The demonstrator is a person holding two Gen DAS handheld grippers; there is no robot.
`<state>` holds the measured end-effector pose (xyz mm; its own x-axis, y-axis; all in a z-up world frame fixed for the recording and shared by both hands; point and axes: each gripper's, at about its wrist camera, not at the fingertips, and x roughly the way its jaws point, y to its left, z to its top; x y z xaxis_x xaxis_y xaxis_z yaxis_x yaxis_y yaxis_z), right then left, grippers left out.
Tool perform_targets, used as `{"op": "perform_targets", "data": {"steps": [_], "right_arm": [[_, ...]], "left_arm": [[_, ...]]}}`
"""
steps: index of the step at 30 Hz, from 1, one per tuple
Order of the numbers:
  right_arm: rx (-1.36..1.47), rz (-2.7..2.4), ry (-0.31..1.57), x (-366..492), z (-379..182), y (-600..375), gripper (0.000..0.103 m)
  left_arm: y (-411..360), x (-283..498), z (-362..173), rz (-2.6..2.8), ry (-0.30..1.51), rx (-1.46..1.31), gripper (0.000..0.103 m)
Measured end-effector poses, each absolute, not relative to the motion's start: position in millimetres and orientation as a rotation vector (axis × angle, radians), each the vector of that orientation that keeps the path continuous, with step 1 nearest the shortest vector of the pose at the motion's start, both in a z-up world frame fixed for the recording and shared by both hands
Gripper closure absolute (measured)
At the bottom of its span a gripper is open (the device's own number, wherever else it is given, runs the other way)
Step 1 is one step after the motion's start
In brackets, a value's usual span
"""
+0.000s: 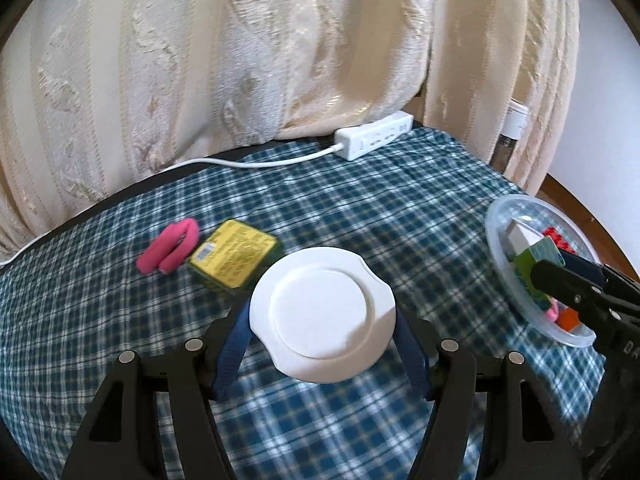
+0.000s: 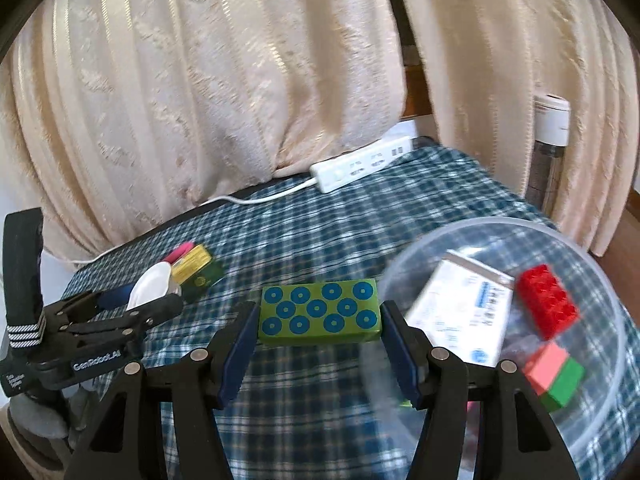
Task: Organize objects
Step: 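Carry the green dotted block and white cup with both grippers toward the bowl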
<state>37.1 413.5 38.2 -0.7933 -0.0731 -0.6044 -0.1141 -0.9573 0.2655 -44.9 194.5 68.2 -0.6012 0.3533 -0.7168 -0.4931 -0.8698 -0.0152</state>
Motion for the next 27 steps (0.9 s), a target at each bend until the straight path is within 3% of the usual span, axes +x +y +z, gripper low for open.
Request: {"op": "perform_targets", "data": {"steps": [27], "right_arm": [[-0.851, 2.722, 0.571, 81, 36, 514, 0.039]], "left_arm": [[273, -12, 78, 2.3, 0.317, -0.972, 0.035]]}}
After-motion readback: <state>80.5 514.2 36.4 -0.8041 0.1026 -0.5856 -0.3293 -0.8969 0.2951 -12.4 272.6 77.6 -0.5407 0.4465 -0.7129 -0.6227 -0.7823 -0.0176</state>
